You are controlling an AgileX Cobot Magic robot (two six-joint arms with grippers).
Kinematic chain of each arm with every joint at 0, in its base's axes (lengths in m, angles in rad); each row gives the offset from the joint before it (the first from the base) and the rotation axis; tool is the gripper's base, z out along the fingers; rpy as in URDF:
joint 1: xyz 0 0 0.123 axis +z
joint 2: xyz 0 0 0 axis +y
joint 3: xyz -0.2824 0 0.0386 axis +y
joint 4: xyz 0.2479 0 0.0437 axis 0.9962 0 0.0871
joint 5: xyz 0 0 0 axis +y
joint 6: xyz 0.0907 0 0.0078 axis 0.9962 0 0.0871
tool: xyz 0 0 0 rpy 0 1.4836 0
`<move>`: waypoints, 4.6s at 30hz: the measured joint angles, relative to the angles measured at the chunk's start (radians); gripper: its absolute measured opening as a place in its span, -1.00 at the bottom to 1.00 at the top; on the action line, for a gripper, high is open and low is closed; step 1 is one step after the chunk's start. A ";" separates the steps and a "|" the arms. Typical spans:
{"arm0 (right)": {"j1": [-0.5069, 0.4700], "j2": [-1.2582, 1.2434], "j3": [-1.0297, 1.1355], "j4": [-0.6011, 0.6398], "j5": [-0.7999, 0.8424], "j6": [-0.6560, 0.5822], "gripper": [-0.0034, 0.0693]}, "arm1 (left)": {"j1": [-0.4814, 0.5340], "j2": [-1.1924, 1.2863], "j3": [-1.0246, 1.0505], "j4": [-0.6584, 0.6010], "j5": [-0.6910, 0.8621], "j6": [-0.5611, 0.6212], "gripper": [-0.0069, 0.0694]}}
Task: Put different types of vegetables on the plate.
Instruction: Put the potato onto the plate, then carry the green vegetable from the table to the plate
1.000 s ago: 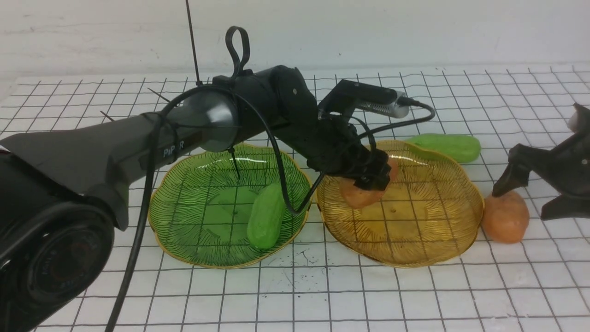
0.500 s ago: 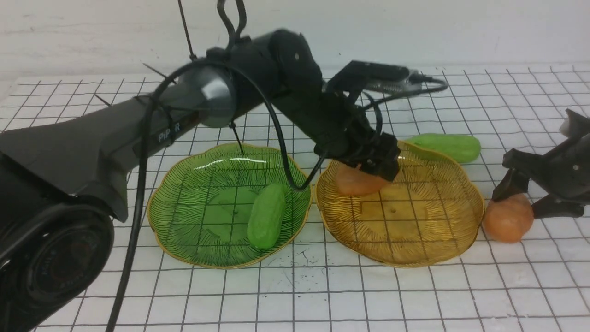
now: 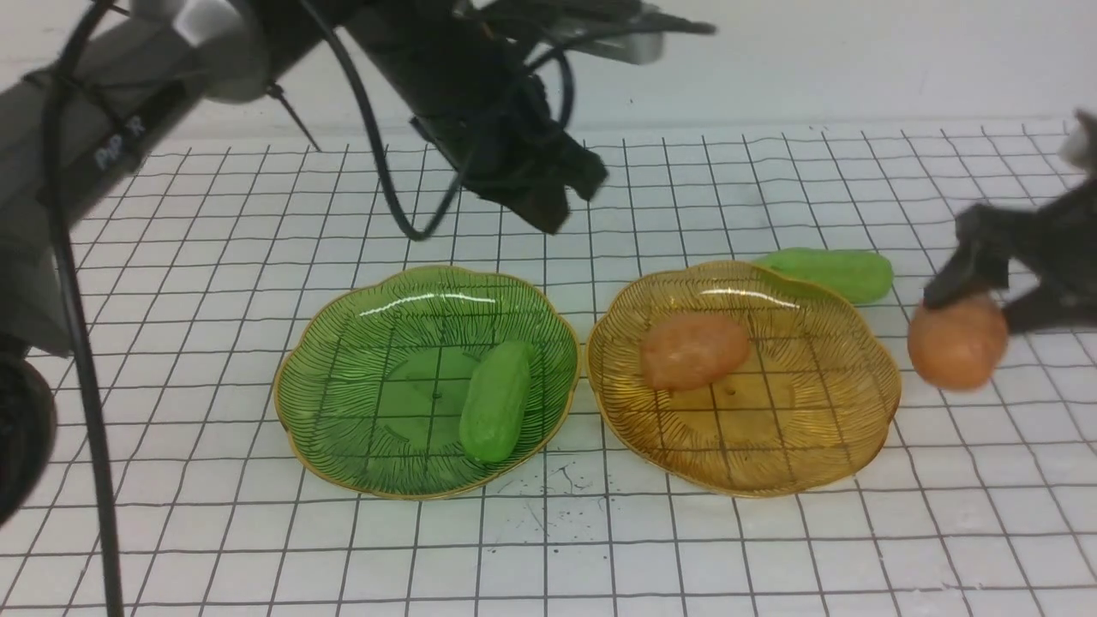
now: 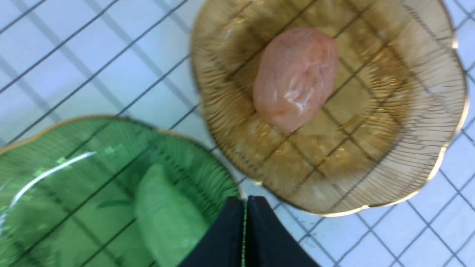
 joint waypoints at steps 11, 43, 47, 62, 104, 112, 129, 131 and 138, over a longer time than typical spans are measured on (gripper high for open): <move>0.229 0.052 -0.003 0.005 -0.163 0.004 0.42 | 0.019 0.000 0.000 -0.064 0.000 -0.011 -0.84; 0.045 0.272 -0.363 -0.175 -0.106 0.031 0.67 | 0.019 0.000 0.000 -0.044 0.001 0.021 -0.84; 0.042 0.389 -0.425 -0.160 -0.108 0.030 0.66 | 0.019 0.000 0.000 -0.047 0.001 0.020 -0.84; 0.042 0.549 -0.494 -0.036 -0.133 0.068 0.66 | 0.019 0.000 0.000 -0.048 0.002 0.003 -0.84; -0.129 0.296 -0.501 0.016 0.022 0.079 -0.94 | 0.019 0.000 0.000 -0.066 0.004 -0.015 -0.84; -0.129 0.271 -0.500 0.033 0.168 0.069 -0.89 | 0.019 -0.011 0.000 -0.073 0.004 -0.018 -0.84; -0.129 0.431 -0.500 0.040 0.207 0.404 0.67 | 0.019 -0.013 0.000 -0.082 0.005 -0.020 -0.84; -0.129 0.452 -0.500 0.040 0.206 0.446 0.76 | 0.019 -0.014 0.000 -0.083 0.007 -0.020 -0.84; -0.129 0.504 -0.500 0.065 0.165 0.579 0.80 | 0.019 -0.014 0.000 -0.076 0.008 -0.020 -0.84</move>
